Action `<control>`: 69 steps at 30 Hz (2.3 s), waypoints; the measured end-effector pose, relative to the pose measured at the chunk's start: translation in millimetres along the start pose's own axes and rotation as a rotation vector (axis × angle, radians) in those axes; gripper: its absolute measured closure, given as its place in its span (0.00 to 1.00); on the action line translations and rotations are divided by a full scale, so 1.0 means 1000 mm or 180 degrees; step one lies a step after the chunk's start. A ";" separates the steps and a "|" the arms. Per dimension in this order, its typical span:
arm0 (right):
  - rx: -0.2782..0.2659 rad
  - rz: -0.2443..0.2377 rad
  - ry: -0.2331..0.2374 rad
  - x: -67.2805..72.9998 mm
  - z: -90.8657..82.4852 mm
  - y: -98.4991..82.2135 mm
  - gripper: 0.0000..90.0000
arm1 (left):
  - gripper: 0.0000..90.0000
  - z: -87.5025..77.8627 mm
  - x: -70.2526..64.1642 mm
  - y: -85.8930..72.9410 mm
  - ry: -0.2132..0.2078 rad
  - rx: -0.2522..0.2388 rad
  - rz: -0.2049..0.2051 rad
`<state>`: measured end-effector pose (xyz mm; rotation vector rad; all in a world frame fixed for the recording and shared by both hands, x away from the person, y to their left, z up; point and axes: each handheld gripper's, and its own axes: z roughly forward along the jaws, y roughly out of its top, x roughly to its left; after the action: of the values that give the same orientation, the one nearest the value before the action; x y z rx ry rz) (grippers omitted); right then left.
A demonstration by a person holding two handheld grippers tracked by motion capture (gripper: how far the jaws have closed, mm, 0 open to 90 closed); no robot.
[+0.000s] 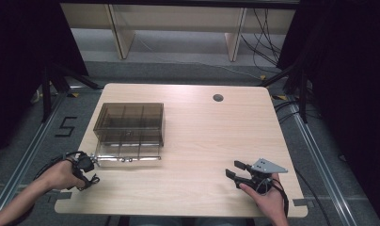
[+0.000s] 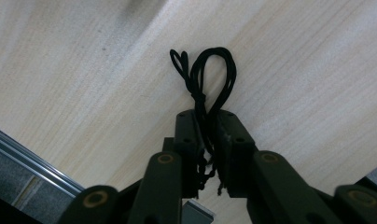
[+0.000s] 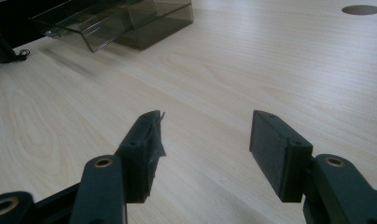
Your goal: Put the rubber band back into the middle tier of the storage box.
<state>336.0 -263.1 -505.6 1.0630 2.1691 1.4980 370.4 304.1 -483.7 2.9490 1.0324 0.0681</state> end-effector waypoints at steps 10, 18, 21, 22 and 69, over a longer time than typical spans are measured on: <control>0.0034 -0.0015 -0.0007 0.000 -0.001 0.000 0.49 | 0.95 -0.002 -0.002 0.000 -0.0002 -0.0005 0.0181; 0.0059 0.0027 0.0041 0.000 0.001 -0.001 0.49 | 0.96 -0.013 -0.001 0.001 0.0047 -0.0095 0.0317; 0.0048 0.0030 0.0029 0.000 0.001 -0.001 0.49 | 0.96 -0.017 -0.001 0.003 0.0042 -0.0133 0.0389; 0.0071 0.0030 0.0017 0.001 0.000 -0.001 0.49 | 0.96 -0.018 -0.002 0.003 0.0058 -0.0171 0.0406; 0.0091 0.0010 0.0044 0.000 0.001 -0.003 0.49 | 0.95 -0.080 0.007 0.043 0.0217 -0.0407 0.0927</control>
<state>336.0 -262.8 -508.7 1.0686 2.2058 1.4843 398.6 274.9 -402.7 2.9707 0.5714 0.2303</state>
